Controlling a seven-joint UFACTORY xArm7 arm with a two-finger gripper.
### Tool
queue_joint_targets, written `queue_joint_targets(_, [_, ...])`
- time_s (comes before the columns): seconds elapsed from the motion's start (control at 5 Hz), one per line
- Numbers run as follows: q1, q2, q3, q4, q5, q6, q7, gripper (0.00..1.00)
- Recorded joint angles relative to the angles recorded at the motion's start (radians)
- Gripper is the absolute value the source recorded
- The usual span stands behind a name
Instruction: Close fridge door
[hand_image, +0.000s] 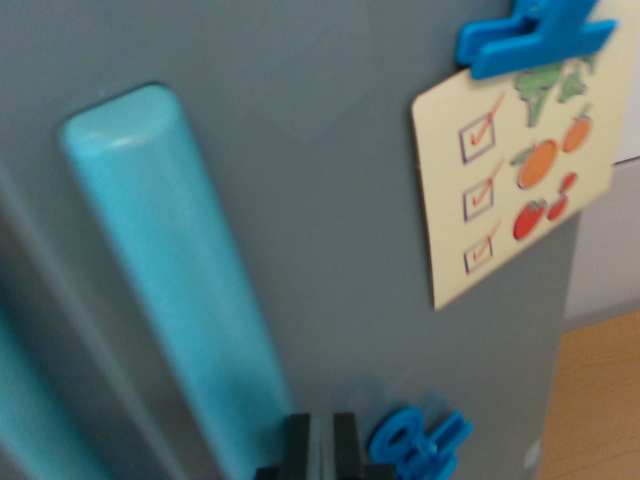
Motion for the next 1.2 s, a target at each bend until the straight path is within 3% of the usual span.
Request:
queue_joint_targets(0.2, [0.0, 0.0, 0.0, 0.0, 0.0, 0.0, 0.0, 1.0])
queue_joint_targets(0.4, [0.0, 0.055, 0.003, 0.043, 0.0, 0.0, 0.0, 1.0])
queue_joint_targets(0.6, [0.0, 0.055, 0.003, 0.043, 0.0, 0.0, 0.0, 1.0])
queue_joint_targets(0.8, [0.0001, 0.096, 0.015, 0.084, 0.0, 0.0, 0.0, 1.0])
queue_joint_targets(1.0, [0.0001, 0.096, 0.015, 0.084, 0.0, 0.0, 0.0, 1.0])
queue_joint_targets(1.2, [0.0001, 0.135, 0.027, 0.126, 0.0, 0.0, 0.0, 1.0])
